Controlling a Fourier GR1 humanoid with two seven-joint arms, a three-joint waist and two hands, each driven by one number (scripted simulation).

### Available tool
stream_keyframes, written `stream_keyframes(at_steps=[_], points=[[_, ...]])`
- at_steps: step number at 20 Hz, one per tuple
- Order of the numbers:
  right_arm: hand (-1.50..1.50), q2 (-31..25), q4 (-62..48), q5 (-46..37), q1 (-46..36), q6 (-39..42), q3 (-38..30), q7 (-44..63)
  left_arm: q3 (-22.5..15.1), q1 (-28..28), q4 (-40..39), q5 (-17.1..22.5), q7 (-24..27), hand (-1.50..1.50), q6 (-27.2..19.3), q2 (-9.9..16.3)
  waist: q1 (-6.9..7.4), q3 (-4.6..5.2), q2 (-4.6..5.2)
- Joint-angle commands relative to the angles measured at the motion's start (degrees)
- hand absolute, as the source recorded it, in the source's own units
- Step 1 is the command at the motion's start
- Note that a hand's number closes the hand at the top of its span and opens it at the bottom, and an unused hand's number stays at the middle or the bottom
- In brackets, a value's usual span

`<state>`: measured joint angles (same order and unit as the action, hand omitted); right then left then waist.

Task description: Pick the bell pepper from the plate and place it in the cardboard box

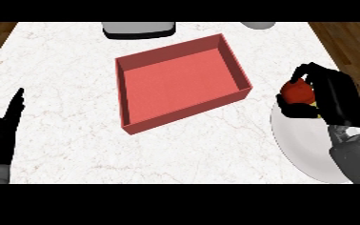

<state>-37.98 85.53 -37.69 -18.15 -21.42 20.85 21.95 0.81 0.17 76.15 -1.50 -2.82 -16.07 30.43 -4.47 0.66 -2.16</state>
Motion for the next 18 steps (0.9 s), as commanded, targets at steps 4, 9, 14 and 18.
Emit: stream_keyframes(at_steps=[4, 9, 14, 18], points=[[1.50, 9.0, 18.3, -8.4, -10.3, 11.0, 5.4, 27.4, -1.0, -2.6, 0.3, -0.3, 0.2, 0.00, 1.2, -0.7, 3.43, -0.34, 1.30], [1.50, 18.4, 13.7, -10.6, -24.2, 17.4, 2.7, 38.4, -2.1, -6.5, -1.5, -2.2, -0.3, 0.00, 1.2, -2.3, 4.90, -0.56, 2.10], [1.50, 29.3, -0.7, -14.0, -32.1, 12.1, 0.8, 39.4, -0.3, -5.6, 1.1, 0.1, -1.6, 0.00, 4.6, -0.6, 6.08, -0.62, 2.38], [1.50, 31.7, -14.0, -11.6, -38.3, 9.6, -5.7, 33.6, -2.4, -5.4, 0.2, -3.2, 0.6, 0.00, 2.2, -3.8, 6.08, -0.63, 2.54]])
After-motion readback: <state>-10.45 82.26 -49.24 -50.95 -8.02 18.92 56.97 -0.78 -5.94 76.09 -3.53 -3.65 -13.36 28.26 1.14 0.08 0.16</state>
